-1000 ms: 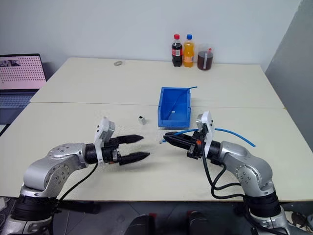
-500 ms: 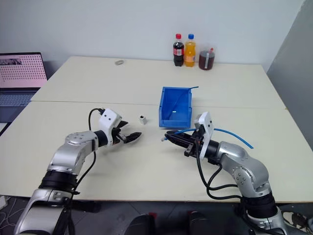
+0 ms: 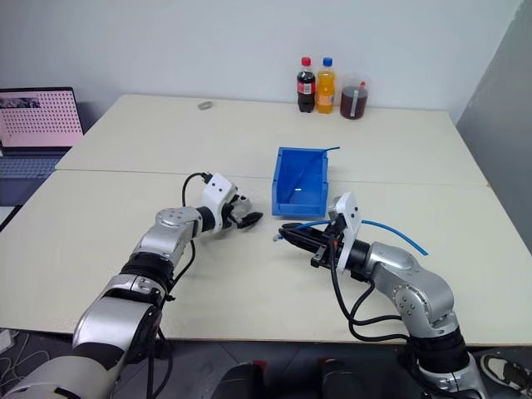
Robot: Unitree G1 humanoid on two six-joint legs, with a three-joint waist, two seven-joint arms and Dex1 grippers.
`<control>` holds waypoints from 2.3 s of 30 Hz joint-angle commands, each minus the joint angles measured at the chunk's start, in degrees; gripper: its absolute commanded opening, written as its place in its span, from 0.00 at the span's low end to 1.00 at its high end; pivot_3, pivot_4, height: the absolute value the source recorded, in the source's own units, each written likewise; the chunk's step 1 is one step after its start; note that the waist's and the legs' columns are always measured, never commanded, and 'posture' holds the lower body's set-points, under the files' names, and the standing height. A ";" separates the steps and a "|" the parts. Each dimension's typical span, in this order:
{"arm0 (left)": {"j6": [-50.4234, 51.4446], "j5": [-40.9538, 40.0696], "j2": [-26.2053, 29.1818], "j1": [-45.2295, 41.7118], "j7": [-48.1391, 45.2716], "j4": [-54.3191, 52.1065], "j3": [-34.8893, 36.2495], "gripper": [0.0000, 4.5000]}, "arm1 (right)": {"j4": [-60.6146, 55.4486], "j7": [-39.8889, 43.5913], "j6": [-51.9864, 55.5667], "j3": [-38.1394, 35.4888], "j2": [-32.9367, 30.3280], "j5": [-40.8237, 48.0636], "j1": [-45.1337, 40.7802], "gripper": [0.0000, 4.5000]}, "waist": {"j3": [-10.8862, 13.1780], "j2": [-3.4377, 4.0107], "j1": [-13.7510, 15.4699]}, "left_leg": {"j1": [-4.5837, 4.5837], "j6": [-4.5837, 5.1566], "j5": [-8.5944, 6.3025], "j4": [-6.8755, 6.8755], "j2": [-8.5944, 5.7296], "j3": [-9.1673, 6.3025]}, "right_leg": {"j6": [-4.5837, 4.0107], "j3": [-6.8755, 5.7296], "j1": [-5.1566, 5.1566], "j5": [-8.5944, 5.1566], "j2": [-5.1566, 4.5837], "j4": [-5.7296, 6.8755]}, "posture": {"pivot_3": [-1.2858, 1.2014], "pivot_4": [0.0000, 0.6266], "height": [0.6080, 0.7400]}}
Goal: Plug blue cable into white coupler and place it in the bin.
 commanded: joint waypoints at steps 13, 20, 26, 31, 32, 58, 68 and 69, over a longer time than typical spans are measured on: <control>-1.84 2.89 -2.53 -5.34 2.10 10.73 0.75 0.34 | -2.31 -0.36 -1.14 -0.19 0.00 -0.88 -0.07 0.02 | -0.01 -0.01 -0.06 | 0.02 0.00 0.00 0.01 0.02 -0.03 | 0.02 -0.02 0.01 0.01 0.04 0.04 | 0.52 0.24 1.00; -1.65 2.72 -0.83 -3.35 -2.72 8.34 0.55 0.18 | -2.91 0.12 -1.55 -0.07 -0.56 -2.03 0.54 0.02 | -0.01 -0.01 -0.17 | 0.02 -0.01 0.00 0.01 0.03 -0.03 | 0.02 -0.02 0.01 0.01 0.05 0.04 | 0.52 0.24 1.00; 3.71 -1.55 6.12 7.21 -24.68 -14.67 -2.92 0.18 | -6.06 0.92 -1.58 -0.66 -3.56 -2.34 2.44 0.02 | -0.01 0.01 -1.26 | 0.02 -0.02 0.00 -0.09 0.05 -0.01 | -0.03 -0.01 0.00 0.00 0.04 0.03 | 0.52 0.24 1.00; 7.78 -3.90 12.27 14.68 -37.97 -34.07 -8.01 0.18 | -9.25 2.26 -1.23 -0.34 -8.26 -2.70 4.24 0.02 | 0.01 0.03 -1.23 | 0.01 -0.04 -0.01 -0.09 0.05 -0.03 | -0.35 -0.04 0.00 0.11 0.00 0.03 | 0.52 0.24 1.00; 8.31 -3.98 12.62 15.17 -39.38 -35.87 -8.86 0.18 | -9.65 2.70 -1.32 0.09 -9.21 -3.07 4.44 0.02 | 0.01 0.02 -1.08 | 0.00 -0.04 -0.01 -0.07 0.05 -0.05 | -0.32 -0.09 0.00 0.09 -0.01 0.03 | 0.52 0.24 1.00; -1.00 3.01 8.58 11.94 -42.53 -27.97 -17.04 0.18 | 6.59 5.87 -2.85 19.85 -2.47 -22.71 -12.71 0.02 | 0.00 0.02 -0.47 | 0.03 -0.01 0.00 0.05 0.04 -0.10 | -0.07 -0.12 0.03 -0.03 0.01 0.08 | 0.52 0.24 1.00; -1.90 3.51 8.77 11.78 -42.99 -26.71 -17.38 0.18 | 8.99 5.31 -2.38 20.16 0.08 -24.54 -14.25 0.01 | -0.02 0.03 -0.48 | 0.03 -0.01 0.00 0.05 0.06 -0.14 | -0.08 -0.17 0.04 -0.03 0.02 0.09 | 0.52 0.24 1.00; -1.96 3.49 8.78 11.77 -42.98 -26.61 -17.42 0.18 | 9.39 5.26 -2.44 20.30 0.22 -24.98 -14.33 0.01 | -0.02 0.03 -0.48 | 0.03 -0.01 0.00 0.05 0.06 -0.14 | -0.08 -0.18 0.04 -0.03 0.02 0.09 | 0.52 0.24 1.00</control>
